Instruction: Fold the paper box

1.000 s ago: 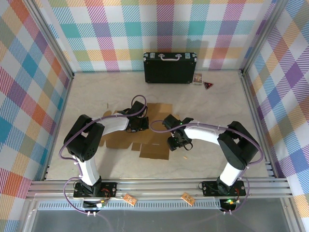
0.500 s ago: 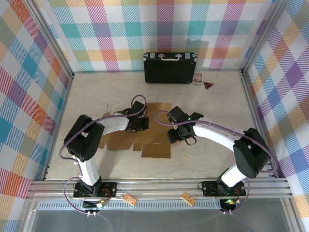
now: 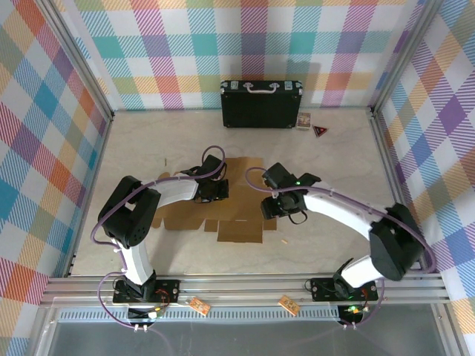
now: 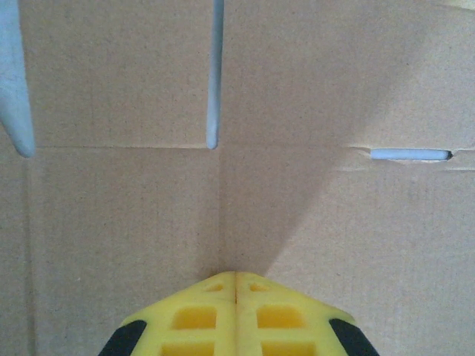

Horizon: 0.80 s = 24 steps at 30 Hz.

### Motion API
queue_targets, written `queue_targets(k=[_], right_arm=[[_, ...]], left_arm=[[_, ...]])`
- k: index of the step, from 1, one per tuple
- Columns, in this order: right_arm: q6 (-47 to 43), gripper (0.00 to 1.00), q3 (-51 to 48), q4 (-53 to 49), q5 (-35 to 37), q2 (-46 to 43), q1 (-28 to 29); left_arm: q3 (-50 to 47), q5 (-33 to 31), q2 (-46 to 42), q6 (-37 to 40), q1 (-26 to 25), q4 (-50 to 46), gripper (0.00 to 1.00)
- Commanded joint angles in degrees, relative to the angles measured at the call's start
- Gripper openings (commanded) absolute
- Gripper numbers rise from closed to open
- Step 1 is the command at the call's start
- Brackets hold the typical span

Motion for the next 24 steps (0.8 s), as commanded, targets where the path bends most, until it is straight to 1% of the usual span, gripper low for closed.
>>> queue_targets(k=[1, 3, 4, 8, 12, 17, 19, 24], right_arm=[[4.4, 0.42, -6.7, -0.7, -11.0, -6.7, 0.1], [6.6, 0.29, -11.6, 2.5, -14.2, -9.2, 0.7], [7.5, 0.24, -13.4, 3.8, -14.9, -9.6, 1.0], [9.3, 0.12, -16.3, 8.1, -15.8, -7.2, 2.6], [9.7, 0.12, -14.8, 10.8, -14.8, -1.7, 4.0], [9.0, 0.1, -9.9, 9.1, -7.3, 2.3, 3.6], [8.1, 0.09, -7.3, 7.7, -5.6, 3.7, 3.3], [6.1, 0.08, -2.7, 6.3, -5.0, 6.6, 1.5]], left_arm=[[-3.0, -1.2, 4.9, 0.9, -0.1, -10.4, 0.0], [-2.8, -1.2, 5.0, 1.0, -0.1, -10.6, 0.0], [-2.8, -1.2, 5.0, 1.0, -0.1, -10.6, 0.0], [-2.8, -1.2, 5.2, 1.0, -0.1, -10.4, 0.0], [-2.8, -1.3, 5.3, 1.0, -0.2, -10.4, 0.0], [-2.8, -1.3, 5.2, 1.0, -0.2, -10.4, 0.0], [-2.8, -1.0, 5.3, 1.1, -0.1, -10.5, 0.0], [-2.5, -0.7, 5.6, 1.3, -0.2, -10.6, 0.0]])
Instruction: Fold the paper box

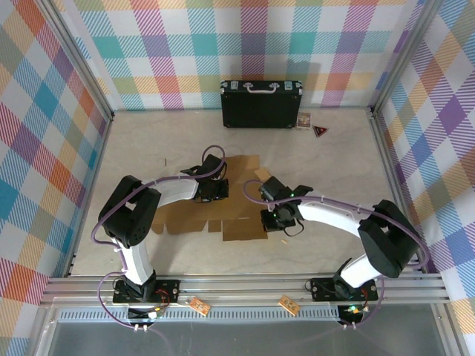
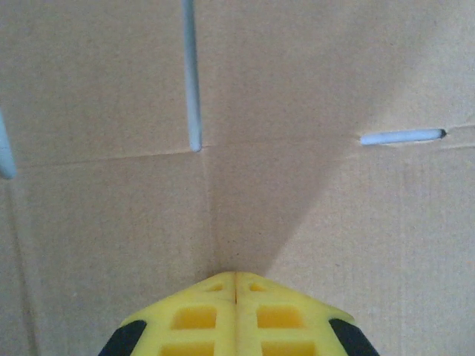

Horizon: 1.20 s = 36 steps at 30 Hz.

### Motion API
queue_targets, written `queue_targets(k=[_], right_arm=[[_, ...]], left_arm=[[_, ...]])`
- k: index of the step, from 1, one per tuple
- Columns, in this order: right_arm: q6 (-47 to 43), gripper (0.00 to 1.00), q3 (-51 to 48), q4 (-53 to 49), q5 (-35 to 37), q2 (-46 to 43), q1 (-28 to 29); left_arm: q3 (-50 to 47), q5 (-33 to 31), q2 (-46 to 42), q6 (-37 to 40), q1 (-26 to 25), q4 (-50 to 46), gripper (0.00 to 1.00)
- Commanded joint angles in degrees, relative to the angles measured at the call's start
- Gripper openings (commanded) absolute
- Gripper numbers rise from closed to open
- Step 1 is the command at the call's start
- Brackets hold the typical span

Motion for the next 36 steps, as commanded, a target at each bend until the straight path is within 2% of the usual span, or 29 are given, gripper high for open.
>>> queue_targets(k=[1, 7, 21, 36], right_arm=[[-2.0, 0.08, 3.4, -1.3, 2.2, 2.5, -1.5], [-4.3, 0.07, 6.4, -2.1, 2.7, 5.3, -5.1], [-8.0, 0.05, 12.2, -0.5, -2.4, 13.9, -13.3], [-8.5, 0.09, 18.2, -2.1, -2.2, 14.9, -16.5]], left_arm=[[-3.1, -0.7, 5.2, 1.1, -0.3, -10.1, 0.0], [-3.1, -0.8, 5.3, 1.3, -0.4, -10.2, 0.0], [-2.8, -0.8, 5.7, 1.7, -0.5, -10.4, 0.0], [-2.5, -1.1, 5.9, 2.0, -1.0, -10.7, 0.0]])
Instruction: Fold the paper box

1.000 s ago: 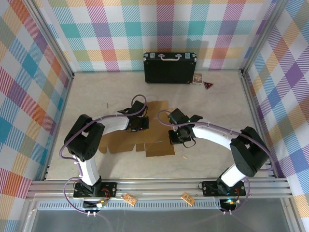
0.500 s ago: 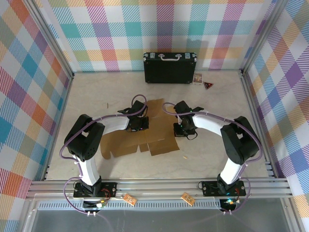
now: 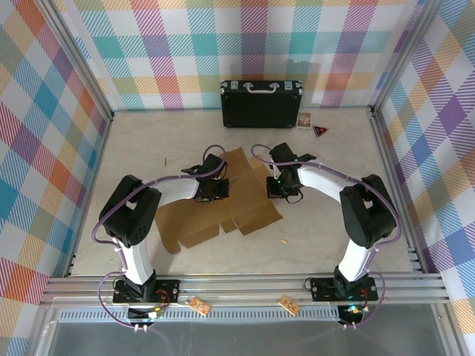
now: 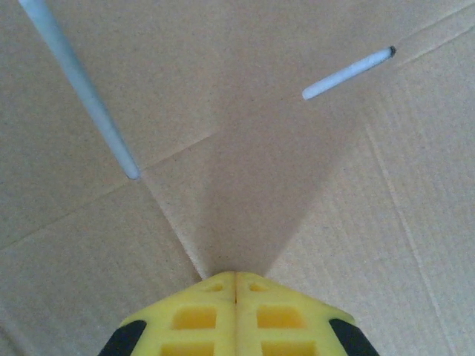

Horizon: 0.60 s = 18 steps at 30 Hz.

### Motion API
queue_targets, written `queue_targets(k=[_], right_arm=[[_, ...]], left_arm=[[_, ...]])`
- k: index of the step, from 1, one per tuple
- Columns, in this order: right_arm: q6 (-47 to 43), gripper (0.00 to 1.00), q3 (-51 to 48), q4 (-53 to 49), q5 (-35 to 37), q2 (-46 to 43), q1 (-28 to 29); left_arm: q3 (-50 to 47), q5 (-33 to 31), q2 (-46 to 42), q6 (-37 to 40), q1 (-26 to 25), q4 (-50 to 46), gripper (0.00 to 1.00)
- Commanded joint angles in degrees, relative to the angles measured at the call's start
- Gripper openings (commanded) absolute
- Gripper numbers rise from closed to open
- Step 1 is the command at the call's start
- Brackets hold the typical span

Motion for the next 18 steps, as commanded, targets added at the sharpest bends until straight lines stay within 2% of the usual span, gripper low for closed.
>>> queue_targets(k=[1, 18], right_arm=[[-0.9, 0.09, 2.4, -0.6, -0.1, 1.0, -1.3], [-2.6, 0.09, 14.4, -2.9, 0.2, 15.6, -3.8]], left_arm=[[-3.0, -0.9, 5.5, 1.1, -0.6, -10.2, 0.0], [-2.4, -1.1, 6.1, 1.4, -1.0, -10.6, 0.0]])
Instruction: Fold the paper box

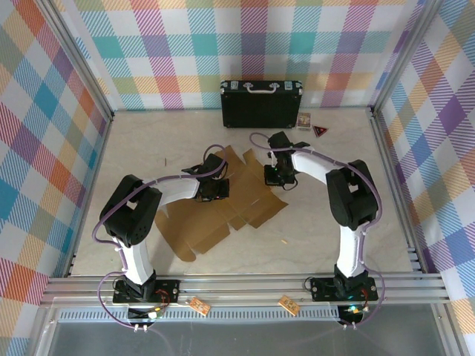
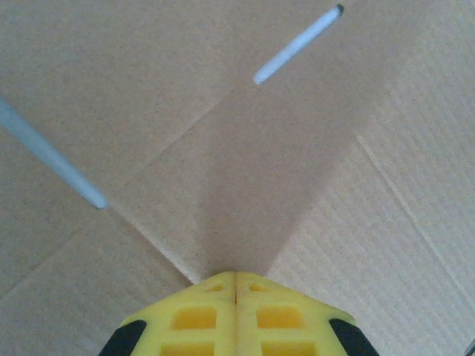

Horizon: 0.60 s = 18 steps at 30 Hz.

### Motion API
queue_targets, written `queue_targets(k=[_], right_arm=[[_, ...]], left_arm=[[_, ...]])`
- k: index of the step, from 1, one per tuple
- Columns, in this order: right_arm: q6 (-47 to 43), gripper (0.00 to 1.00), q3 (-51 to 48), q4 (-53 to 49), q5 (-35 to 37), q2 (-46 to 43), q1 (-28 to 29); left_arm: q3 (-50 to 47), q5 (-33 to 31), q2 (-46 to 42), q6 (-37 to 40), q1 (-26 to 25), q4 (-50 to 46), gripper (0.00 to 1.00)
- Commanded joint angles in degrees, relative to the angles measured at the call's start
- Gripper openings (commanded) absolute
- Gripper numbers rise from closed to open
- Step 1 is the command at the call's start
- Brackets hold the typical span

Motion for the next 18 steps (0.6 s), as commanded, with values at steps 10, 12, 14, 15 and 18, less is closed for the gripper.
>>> queue_targets(k=[10, 12, 14, 15, 18], right_arm=[[-1.7, 0.09, 2.8, -6.5, 0.5, 9.2, -0.6], [-1.8, 0.08, 2.7, -6.4, 0.1, 9.5, -0.6], [-1.4, 0.07, 1.7, -4.9, -0.4, 8.1, -0.6], [-1.2, 0.07, 1.2, -4.2, -0.1, 6.9, -0.5], [-0.8, 0.08, 0.9, -4.1, 2.0, 3.6, -1.4]], left_arm=[[-2.8, -1.0, 5.7, 1.1, -1.0, -10.5, 0.0], [-2.8, -1.1, 5.7, 1.1, -0.9, -10.5, 0.0], [-2.8, -1.2, 5.6, 1.1, -1.0, -10.5, 0.0], [-2.8, -1.3, 5.7, 1.1, -0.9, -10.6, 0.0], [-2.8, -1.5, 5.7, 1.1, -0.9, -10.8, 0.0]])
